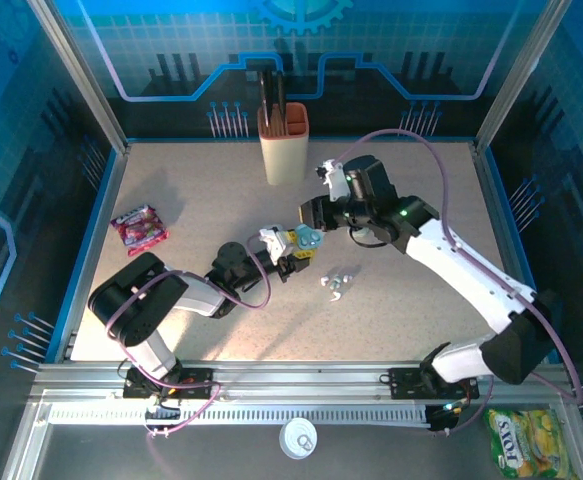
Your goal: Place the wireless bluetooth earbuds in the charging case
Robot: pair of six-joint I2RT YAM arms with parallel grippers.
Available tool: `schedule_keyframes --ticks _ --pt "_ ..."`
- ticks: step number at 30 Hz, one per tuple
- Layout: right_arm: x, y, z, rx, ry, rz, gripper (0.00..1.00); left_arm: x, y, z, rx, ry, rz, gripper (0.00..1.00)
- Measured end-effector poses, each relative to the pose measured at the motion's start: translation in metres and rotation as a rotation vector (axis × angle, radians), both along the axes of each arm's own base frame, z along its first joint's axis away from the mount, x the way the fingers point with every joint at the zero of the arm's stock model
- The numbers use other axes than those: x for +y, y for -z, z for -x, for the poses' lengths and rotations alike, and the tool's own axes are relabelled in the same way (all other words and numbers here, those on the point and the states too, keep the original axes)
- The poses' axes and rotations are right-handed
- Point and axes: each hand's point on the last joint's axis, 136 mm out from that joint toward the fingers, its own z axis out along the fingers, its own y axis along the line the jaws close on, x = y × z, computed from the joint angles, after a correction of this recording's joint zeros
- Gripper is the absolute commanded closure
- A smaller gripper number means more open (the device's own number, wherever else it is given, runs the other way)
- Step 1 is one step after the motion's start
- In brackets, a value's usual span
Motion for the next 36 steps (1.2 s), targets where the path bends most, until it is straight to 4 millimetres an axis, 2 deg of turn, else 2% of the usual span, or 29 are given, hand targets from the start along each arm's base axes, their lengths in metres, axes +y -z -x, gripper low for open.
schedule_keyframes --ticks 4,12,13,17,20,24,27,32,36 --pt "0.001 0.018 0.000 0.044 -0.010 0.041 0.68 0.003 -0.008 0.003 -0.003 0.000 0.020 0.86" --pt "-0.006 0.021 0.009 0.043 -0.017 0.050 0.68 0.009 -0.027 0.005 0.017 -0.019 0.083 0.87" --pt "-0.008 0.022 0.011 0.042 -0.014 0.052 0.65 0.010 -0.029 0.005 0.017 -0.023 0.090 0.87" --pt "-0.018 0.022 0.017 0.038 0.020 0.039 0.42 0.011 -0.033 0.004 0.029 -0.031 0.112 0.86" --pt "-0.029 0.017 0.022 0.048 0.058 -0.026 0.32 0.012 -0.031 0.005 0.041 -0.029 0.114 0.86" --pt "-0.040 0.012 0.020 0.104 0.105 -0.195 0.32 0.013 -0.037 0.007 0.046 -0.026 0.132 0.86" --pt "-0.041 0.021 0.019 0.187 0.121 -0.331 0.33 0.014 -0.043 0.009 0.048 -0.019 0.150 0.86" --pt "-0.027 0.032 0.026 0.312 0.083 -0.486 0.35 0.013 -0.044 0.011 0.054 -0.003 0.155 0.86" --pt "-0.014 0.034 0.029 0.364 0.048 -0.560 0.45 0.013 -0.044 0.011 0.062 -0.001 0.159 0.86"
